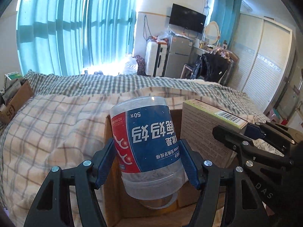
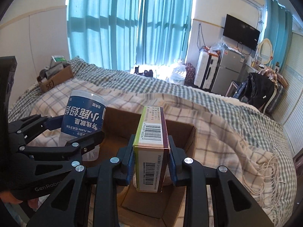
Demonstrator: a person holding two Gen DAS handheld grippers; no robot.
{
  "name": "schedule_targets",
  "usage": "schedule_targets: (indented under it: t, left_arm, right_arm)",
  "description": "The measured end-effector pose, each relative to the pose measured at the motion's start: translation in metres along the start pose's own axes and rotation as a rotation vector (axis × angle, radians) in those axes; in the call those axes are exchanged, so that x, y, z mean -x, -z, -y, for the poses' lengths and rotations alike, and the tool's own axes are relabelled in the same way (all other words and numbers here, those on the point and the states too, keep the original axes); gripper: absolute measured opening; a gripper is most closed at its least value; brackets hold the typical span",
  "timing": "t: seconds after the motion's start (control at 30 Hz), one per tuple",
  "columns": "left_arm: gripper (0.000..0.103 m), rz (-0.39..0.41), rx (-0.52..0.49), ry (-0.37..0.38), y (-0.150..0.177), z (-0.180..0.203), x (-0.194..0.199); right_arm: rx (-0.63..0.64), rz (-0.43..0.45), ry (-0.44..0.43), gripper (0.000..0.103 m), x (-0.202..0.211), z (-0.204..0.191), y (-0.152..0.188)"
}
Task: Organize objects
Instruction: 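Lower the bottle with the left tool while the right tool lowers the medicine box into the box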
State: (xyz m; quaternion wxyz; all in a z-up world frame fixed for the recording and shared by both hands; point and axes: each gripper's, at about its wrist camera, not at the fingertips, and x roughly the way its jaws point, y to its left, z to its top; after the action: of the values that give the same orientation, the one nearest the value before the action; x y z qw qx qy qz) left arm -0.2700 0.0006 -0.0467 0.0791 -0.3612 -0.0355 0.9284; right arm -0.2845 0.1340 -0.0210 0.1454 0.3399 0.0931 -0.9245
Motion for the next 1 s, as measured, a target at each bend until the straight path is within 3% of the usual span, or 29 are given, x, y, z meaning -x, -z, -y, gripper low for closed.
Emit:
schedule_targets:
  t: [0.33, 0.4, 0.47, 0.53, 0.63, 0.8, 1.0]
  left_arm:
    - [0.067, -0.025, -0.016, -0.009, 0.009, 0.003, -0.003]
    - [0.068, -0.010, -0.025, -0.003, 0.006, 0.006, 0.007]
    - [0.072, 0.009, -0.034, -0.013, 0.003, 0.009, 0.019]
    - [0.082, 0.024, -0.036, -0.029, 0.000, 0.012, 0.034]
    - [0.084, 0.051, -0.028, -0.040, -0.002, 0.015, 0.059]
    - [0.092, 0.106, -0.044, -0.061, -0.003, 0.026, 0.105]
    - [0.102, 0.146, -0.069, -0.071, 0.004, 0.040, 0.154]
  right_arm:
    - [-0.040, -0.017, -0.003, 0.030, -0.004, 0.010, 0.007]
    - [-0.058, -0.005, 0.014, 0.037, 0.005, 0.012, 0.008]
    - [-0.070, 0.016, 0.025, 0.059, 0.019, 0.012, 0.005]
    - [-0.075, 0.050, 0.028, 0.060, 0.039, 0.010, 0.001]
    - [-0.063, 0.086, 0.047, 0.060, 0.074, 0.008, -0.006]
    - [-0.048, 0.134, 0.050, 0.069, 0.135, 0.006, -0.007]
    - [-0.025, 0.161, 0.061, 0.075, 0.194, -0.003, 0.010]
